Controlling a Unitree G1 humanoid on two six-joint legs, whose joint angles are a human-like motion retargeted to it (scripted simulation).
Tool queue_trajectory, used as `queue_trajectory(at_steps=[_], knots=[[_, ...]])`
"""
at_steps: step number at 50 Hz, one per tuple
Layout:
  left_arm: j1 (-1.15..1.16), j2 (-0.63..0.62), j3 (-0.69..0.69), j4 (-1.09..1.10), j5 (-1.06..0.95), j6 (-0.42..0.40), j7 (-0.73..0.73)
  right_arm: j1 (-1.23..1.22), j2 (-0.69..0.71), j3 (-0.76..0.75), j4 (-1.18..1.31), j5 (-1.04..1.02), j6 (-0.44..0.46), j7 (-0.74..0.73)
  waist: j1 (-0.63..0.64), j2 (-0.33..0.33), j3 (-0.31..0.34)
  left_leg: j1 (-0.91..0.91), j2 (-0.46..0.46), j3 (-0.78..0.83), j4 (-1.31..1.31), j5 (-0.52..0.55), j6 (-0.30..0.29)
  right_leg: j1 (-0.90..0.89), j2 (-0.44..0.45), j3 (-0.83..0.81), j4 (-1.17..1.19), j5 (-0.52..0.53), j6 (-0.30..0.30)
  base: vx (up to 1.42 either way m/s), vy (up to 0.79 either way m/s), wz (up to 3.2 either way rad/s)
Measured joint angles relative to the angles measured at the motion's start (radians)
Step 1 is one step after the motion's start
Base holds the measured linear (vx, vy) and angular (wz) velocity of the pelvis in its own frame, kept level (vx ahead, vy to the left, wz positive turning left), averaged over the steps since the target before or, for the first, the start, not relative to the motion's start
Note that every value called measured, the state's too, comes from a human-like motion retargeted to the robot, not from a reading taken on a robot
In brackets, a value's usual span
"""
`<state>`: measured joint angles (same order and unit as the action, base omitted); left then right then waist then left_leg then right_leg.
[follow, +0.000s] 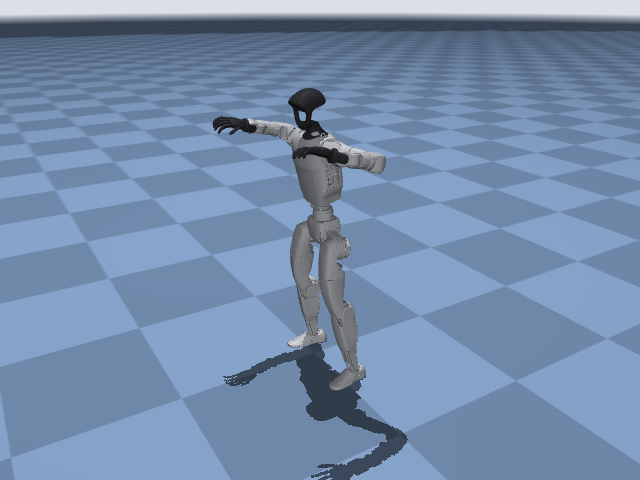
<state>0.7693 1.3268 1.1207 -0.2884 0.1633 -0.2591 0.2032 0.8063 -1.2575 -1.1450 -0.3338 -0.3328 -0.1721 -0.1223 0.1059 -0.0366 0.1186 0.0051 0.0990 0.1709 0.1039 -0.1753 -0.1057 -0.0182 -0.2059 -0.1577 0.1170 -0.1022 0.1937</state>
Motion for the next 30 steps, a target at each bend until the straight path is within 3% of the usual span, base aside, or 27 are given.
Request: queue_trajectory(at_steps=[30], knots=[[0.041, 0.015, 0.025, 0.012, 0.057, 0.017, 0.021, -0.005, -0.01, 0.02, 0.017, 0.015, -0.003, -0.005, -0.021, -0.011, -0.022, -0.001, 0.004, 0.006, 0.0, 0.001, -0.001, -0.005, 0.004, 0.006, 0.0, 0.001, 0.002, 0.0, 0.0, 0.0]])
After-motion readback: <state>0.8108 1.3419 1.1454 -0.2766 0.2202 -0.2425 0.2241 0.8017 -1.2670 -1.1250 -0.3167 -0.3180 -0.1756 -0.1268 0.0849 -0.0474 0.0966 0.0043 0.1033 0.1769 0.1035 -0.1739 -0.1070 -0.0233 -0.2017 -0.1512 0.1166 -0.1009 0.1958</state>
